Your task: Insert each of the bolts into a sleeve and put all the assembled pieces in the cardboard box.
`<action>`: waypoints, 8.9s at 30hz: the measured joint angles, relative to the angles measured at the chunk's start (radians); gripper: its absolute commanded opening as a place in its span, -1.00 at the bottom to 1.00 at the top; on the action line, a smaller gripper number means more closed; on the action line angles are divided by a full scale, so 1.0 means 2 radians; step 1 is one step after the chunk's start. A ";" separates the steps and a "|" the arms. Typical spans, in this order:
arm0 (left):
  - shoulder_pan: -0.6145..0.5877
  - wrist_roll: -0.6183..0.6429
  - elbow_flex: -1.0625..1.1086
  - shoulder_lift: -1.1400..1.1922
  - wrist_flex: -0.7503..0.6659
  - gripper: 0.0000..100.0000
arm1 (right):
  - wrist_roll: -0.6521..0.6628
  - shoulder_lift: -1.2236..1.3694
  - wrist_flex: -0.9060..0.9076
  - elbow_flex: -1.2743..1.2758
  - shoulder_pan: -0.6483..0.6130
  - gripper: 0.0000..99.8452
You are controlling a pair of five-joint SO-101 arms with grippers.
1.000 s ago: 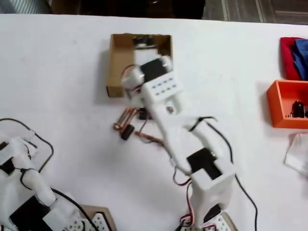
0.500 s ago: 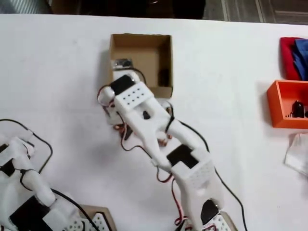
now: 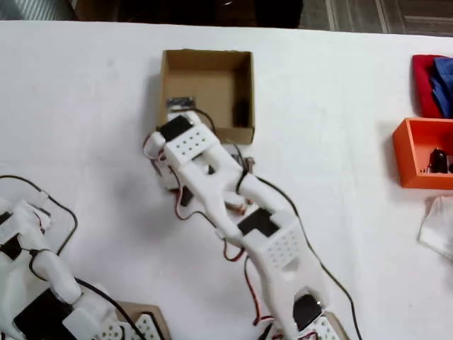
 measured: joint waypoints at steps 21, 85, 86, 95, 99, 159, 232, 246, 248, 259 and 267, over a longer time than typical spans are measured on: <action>0.000 0.000 0.000 0.000 0.000 -0.77 | 0.001 0.074 0.034 -0.061 -0.002 -0.75; 0.275 -0.371 -0.320 0.082 0.365 -0.76 | 0.323 -0.690 -0.228 0.554 0.321 -0.96; 0.305 -0.383 -0.348 0.099 0.393 -0.76 | 0.323 -0.709 -0.228 0.559 0.355 -0.96; 0.544 -0.427 -0.480 0.209 0.481 -0.43 | 0.286 -0.759 -0.253 0.626 0.571 -0.96; 0.618 -0.438 -0.495 0.242 0.483 -0.48 | 0.282 -0.759 -0.293 0.666 0.581 -0.96; 0.769 -0.602 -0.575 0.436 0.338 -0.95 | 0.279 -0.759 -0.371 0.704 0.698 -0.96; 0.690 -0.482 -0.440 0.076 0.424 -0.95 | 0.256 -0.760 -0.384 0.733 0.693 -0.96; 0.534 -0.180 -0.373 -0.140 0.372 -0.95 | 0.256 -0.813 -0.334 0.740 0.509 -0.96; 0.534 -0.174 -0.355 -0.171 0.372 -0.95 | 0.256 -0.846 -0.315 0.731 0.469 -0.96; 0.468 -0.099 -0.130 -0.378 0.172 -0.95 | 0.256 -0.925 -0.376 0.755 0.263 -0.96; 0.439 -0.033 0.107 -0.547 -0.130 -0.95 | 0.256 -0.845 -0.523 0.780 0.198 -0.96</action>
